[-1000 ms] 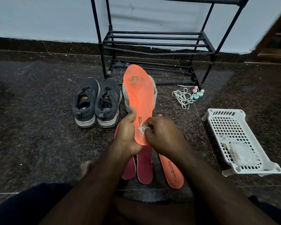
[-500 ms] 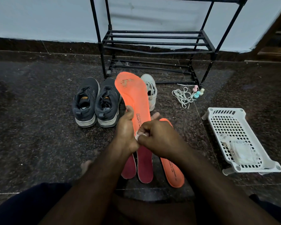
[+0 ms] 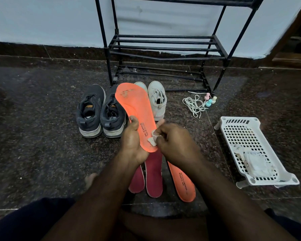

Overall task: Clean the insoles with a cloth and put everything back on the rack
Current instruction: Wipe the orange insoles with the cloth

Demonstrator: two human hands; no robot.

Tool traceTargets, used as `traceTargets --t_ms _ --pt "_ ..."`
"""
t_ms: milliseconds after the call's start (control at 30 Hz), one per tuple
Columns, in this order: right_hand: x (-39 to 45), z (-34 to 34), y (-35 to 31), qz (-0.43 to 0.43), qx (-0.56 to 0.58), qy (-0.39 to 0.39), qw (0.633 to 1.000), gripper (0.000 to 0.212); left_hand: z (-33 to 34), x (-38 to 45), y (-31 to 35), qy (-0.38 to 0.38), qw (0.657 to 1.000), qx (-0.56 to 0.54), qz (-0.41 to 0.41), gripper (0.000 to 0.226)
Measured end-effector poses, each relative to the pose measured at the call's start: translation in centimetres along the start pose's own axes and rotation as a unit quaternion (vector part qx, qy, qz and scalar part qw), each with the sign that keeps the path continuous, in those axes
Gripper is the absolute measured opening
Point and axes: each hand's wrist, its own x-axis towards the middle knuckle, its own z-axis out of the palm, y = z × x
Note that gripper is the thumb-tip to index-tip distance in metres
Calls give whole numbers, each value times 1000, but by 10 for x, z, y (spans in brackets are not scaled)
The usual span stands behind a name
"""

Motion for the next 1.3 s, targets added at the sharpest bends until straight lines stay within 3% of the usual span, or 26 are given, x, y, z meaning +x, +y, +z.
traceTargets --t_ms 133,200,300,467,600,767,900,967,1133,1233,1300 --pt "-6 4 -4 5 17 -95 995 9 2 2 -1 5 1000 -6 10 65" --pt "-4 -3 -4 8 52 -65 997 8 1 5 -1 12 1000 0 11 67" --pt "-1 -4 -3 0 -9 -4 1000 15 2 3 -7 8 1000 21 2 67" --pt "-8 5 -7 8 15 -81 997 11 0 7 -6 3 1000 6 30 57" --pt "-3 11 -6 -30 19 0 999 18 -4 11 -11 7 999 31 -5 70" --pt "-5 11 -2 -31 -31 -77 996 14 -5 13 -10 3 1000 9 21 58" --pt "0 10 5 -28 -29 1 999 15 -4 9 -7 0 1000 1 14 58" --pt "1 14 4 -27 -33 -7 999 19 -4 9 -11 2 1000 12 14 57" --pt "-3 1 4 7 57 -124 991 8 -5 14 -6 10 999 -25 31 60" --pt "3 -14 13 38 140 -96 985 5 -5 11 -8 6 1000 -1 1 64" --pt "6 -27 18 52 211 -70 974 19 -4 9 -13 -7 1000 -1 -5 63"
